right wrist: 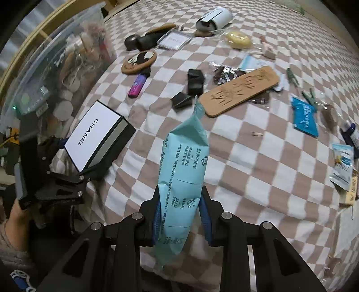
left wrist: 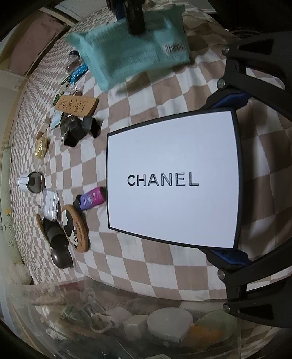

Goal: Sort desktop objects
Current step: 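Raise the wipes pack upright with the right tool, then carry the CHANEL box and wipes pack over the clear plastic bin with both tools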

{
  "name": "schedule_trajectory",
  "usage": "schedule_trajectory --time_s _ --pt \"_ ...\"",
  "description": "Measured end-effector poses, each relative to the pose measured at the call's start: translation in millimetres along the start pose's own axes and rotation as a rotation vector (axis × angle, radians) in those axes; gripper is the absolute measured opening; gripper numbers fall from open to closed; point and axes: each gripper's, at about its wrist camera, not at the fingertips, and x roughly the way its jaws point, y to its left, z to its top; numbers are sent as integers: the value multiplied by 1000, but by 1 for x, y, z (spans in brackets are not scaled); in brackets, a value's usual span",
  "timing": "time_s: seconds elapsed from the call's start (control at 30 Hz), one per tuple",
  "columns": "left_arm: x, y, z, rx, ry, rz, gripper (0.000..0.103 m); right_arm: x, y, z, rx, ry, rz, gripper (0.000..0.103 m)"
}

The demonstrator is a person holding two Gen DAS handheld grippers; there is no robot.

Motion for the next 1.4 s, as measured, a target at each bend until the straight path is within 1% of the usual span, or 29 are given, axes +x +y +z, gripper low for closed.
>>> schedule_trajectory --time_s 0.1,0.23,0.33,0.4,0.47,0.53,0.7,0.8,0.87,0.9,0.97,1.0,1.13,1.2,1.33,1.4 --pt "3 -1 0 6 -1 2 97 9 7 6 -2 -14 -27 32" --pt "2 3 1 -3 -3 -5 97 19 14 12 26 -15 -19 32" --pt "4 4 3 -4 -11 0 97 31 17 9 30 -7 -34 34" --pt "6 3 5 -3 -18 4 97 41 15 5 57 -3 -30 34" --pt "4 6 5 -4 -26 4 97 50 8 0 104 1 -4 34" --pt "3 10 3 -6 -32 5 97 56 1 -5 151 -15 30 33" --pt "0 17 0 -20 -39 10 97 51 -4 -12 178 -55 61 32" --pt "-10 24 -6 -48 -44 -36 97 49 -4 -15 190 -66 75 31" --pt "-16 23 -7 -42 -53 -64 97 48 -4 -17 202 -70 87 31" --pt "-18 20 -6 -24 -65 -54 97 47 -4 -17 210 -72 94 31" --pt "-23 13 -5 19 -96 -8 97 42 -2 -17 222 -86 114 31" --pt "-26 12 -4 26 -107 -2 97 39 -1 -18 227 -93 124 31" --pt "-45 14 -3 29 -152 3 97 22 7 -16 220 -138 137 31" --pt "-59 13 0 37 -193 16 97 10 11 -14 215 -167 142 31" --pt "-93 18 9 42 -281 13 97 -15 17 -5 204 -234 132 31" --pt "-111 23 15 40 -327 24 97 -29 20 2 200 -269 126 31"
